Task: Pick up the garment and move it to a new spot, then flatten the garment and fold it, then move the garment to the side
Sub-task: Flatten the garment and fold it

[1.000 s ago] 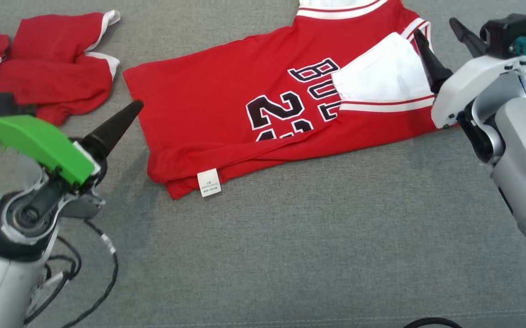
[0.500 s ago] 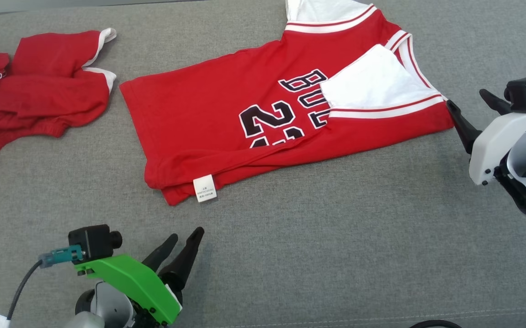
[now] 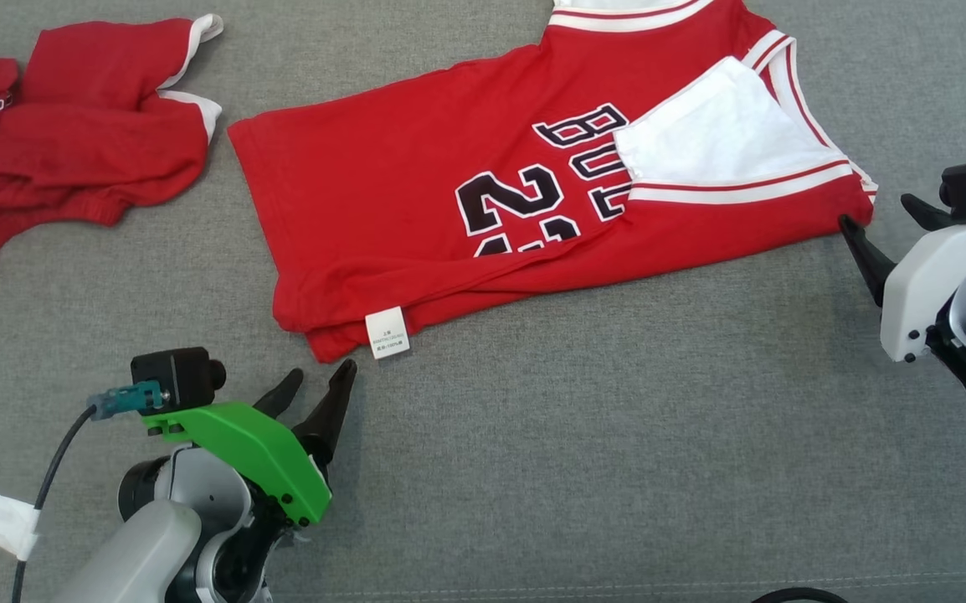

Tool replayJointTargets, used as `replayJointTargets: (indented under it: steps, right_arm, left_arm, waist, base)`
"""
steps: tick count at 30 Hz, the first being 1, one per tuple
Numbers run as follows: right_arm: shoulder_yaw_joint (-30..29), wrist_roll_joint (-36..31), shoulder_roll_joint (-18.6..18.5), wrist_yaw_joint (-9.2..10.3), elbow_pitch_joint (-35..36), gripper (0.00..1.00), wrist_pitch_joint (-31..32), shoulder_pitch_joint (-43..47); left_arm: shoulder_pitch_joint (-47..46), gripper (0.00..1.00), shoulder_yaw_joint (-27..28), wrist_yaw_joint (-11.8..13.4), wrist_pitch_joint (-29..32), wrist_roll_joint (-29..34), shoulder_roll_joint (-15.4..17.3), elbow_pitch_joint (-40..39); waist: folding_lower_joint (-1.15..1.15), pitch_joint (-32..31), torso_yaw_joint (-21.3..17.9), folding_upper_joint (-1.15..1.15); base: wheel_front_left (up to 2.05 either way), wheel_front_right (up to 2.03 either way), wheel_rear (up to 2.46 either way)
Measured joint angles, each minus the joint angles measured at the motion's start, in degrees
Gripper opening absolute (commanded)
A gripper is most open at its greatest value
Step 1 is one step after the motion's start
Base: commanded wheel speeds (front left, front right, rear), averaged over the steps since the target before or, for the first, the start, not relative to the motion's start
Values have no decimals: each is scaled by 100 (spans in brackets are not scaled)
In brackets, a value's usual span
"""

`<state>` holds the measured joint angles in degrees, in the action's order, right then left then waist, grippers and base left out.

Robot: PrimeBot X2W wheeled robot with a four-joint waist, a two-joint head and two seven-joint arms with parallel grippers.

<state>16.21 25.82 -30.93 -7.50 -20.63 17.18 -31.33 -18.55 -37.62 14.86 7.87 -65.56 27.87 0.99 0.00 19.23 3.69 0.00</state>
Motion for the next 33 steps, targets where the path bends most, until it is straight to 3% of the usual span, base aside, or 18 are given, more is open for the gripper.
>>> replayJointTargets:
  steps: [8, 26, 27, 29, 32, 33]
  right_arm:
    - [-145, -111, 125, 0, 172, 100, 192, 18]
    - [-481, -202, 308, 0, -47, 100, 650, -403]
    - [-520, -205, 323, 0, -81, 100, 715, -442]
    - [-578, -205, 345, 0, -133, 100, 861, -502]
    - [-642, -211, 374, 0, -178, 100, 1143, -571]
    - [-661, -210, 388, 0, -185, 100, 1238, -582]
  left_arm:
    - [-341, 100, -205, 104, -15, 471, 36, 360]
    - [-826, 100, -311, 19, 38, 554, -190, 638]
    - [-845, 87, -318, -4, 56, 552, -202, 666]
    - [-891, 47, -323, -32, 69, 550, -222, 714]
    - [-952, 18, -324, -82, 70, 534, -252, 803]
    - [-972, 0, -327, -102, 88, 530, -261, 836]
  waist:
    - [0, 204, -4, 0]
    - [0, 549, 120, 0]
    - [0, 567, 130, 0]
    - [0, 597, 149, 0]
    - [0, 625, 176, 0]
    - [0, 626, 181, 0]
  base:
    - [0, 0, 0]
    - [0, 0, 0]
    - [0, 0, 0]
    - [0, 0, 0]
    - [0, 0, 0]
    - [0, 0, 0]
